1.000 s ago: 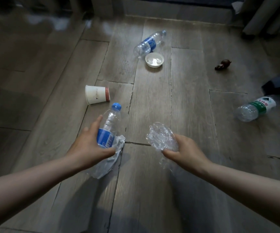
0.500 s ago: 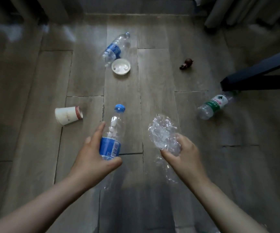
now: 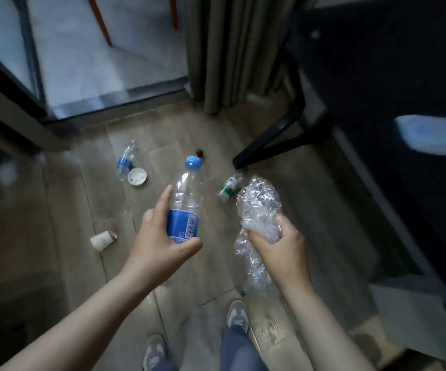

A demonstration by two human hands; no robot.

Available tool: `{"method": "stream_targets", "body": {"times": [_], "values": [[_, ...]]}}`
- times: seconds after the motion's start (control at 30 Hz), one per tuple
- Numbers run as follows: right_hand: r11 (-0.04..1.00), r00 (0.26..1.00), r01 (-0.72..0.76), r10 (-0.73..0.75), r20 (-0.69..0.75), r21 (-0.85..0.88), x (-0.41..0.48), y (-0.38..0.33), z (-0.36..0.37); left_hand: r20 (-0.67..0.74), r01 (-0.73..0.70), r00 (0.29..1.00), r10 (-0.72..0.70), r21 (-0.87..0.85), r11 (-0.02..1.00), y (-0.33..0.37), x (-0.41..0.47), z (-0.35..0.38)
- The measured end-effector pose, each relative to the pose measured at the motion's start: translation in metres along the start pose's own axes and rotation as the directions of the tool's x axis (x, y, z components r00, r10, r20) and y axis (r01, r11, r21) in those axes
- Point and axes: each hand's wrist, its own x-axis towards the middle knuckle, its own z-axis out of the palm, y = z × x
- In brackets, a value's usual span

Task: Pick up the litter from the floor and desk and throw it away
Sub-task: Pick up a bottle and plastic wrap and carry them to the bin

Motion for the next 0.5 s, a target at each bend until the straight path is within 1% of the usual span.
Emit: {"method": "stream_targets", "body": {"times": [0.1,0.17,0.23,0.3,0.4,0.5], "values": [[0.994,0.998,-0.003,0.01,-0.063,0.112,-0.043,-0.061,-0.072,0.073,-0.114,0.991,0.116,-0.03,0.993,0.084,-0.044,-0.027],[0.983,0.994,0.016,0.005,-0.113,0.185,-0.074,-0.095,-0.111,0.126,-0.193,0.971,0.201,-0.071,0.979,0.13,-0.073,-0.043],[0.969,0.981,0.028,0.02,-0.193,0.246,-0.113,-0.12,-0.145,0.181,-0.271,0.94,0.289,-0.118,0.955,0.165,-0.103,-0.055],[0.954,0.951,0.034,0.06,-0.302,0.297,-0.159,-0.139,-0.174,0.225,-0.338,0.903,0.366,-0.153,0.928,0.194,-0.134,-0.064],[0.915,0.881,0.084,0.116,-0.458,0.394,-0.231,-0.16,-0.209,0.315,-0.426,0.825,0.469,-0.197,0.883,0.233,-0.179,-0.074],[0.899,0.796,0.143,0.144,-0.588,0.414,-0.295,-0.176,-0.24,0.407,-0.522,0.701,0.586,-0.266,0.81,0.275,-0.23,-0.075]]}}
